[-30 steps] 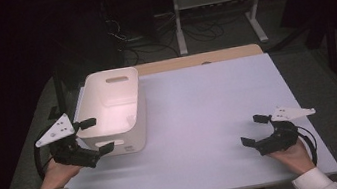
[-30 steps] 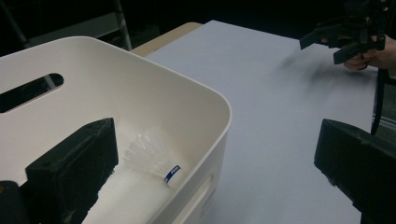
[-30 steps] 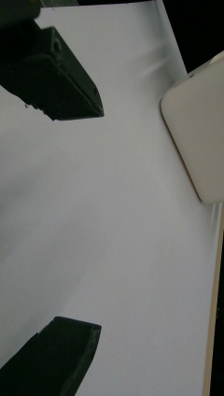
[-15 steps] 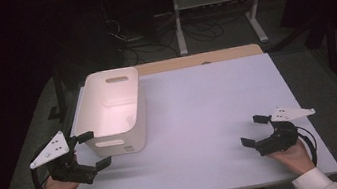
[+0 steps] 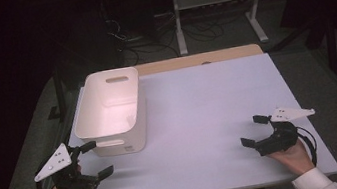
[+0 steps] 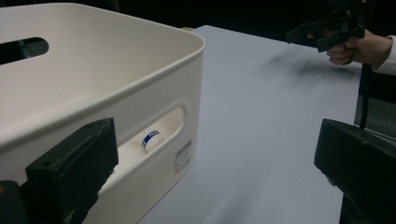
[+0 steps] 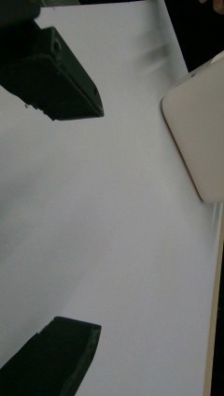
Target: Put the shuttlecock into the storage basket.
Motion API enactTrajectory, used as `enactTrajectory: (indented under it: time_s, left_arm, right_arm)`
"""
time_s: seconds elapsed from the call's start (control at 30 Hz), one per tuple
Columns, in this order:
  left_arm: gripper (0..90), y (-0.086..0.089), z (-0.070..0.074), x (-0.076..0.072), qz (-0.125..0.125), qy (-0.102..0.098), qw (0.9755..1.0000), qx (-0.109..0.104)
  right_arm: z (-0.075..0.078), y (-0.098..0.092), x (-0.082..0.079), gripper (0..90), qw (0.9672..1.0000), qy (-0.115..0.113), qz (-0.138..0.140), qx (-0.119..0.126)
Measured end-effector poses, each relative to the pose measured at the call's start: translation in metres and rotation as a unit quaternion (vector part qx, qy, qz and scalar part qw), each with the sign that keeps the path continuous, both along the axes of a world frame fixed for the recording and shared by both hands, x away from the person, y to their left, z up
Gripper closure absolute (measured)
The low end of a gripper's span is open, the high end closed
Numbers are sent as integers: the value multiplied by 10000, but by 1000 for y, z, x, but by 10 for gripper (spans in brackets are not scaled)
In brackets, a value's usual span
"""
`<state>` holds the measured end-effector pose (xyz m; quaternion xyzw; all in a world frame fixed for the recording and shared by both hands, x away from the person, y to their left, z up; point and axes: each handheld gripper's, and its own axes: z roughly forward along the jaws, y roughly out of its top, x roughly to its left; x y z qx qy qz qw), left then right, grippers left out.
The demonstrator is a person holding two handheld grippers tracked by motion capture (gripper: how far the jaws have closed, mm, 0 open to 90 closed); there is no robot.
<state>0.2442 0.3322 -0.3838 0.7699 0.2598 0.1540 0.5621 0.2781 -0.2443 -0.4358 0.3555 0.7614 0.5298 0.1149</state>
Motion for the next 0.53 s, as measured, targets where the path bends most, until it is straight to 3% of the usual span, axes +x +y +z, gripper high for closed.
enactTrajectory:
  time_s: [0.17, 0.37, 0.53]
  left_arm:
    - [0, 0, -14, 0, 70, 158, 9998, 91]
    - [0, 1, -18, -1, 96, 195, 9997, -52]
    - [0, -1, -22, 0, 79, 300, 9995, 4]
  right_arm:
    - [0, 0, 0, 0, 10000, 2, 3, -7]
    - [0, 0, 0, 0, 10000, -8, 15, -7]
    - [0, 0, 0, 0, 10000, -7, 9, 7]
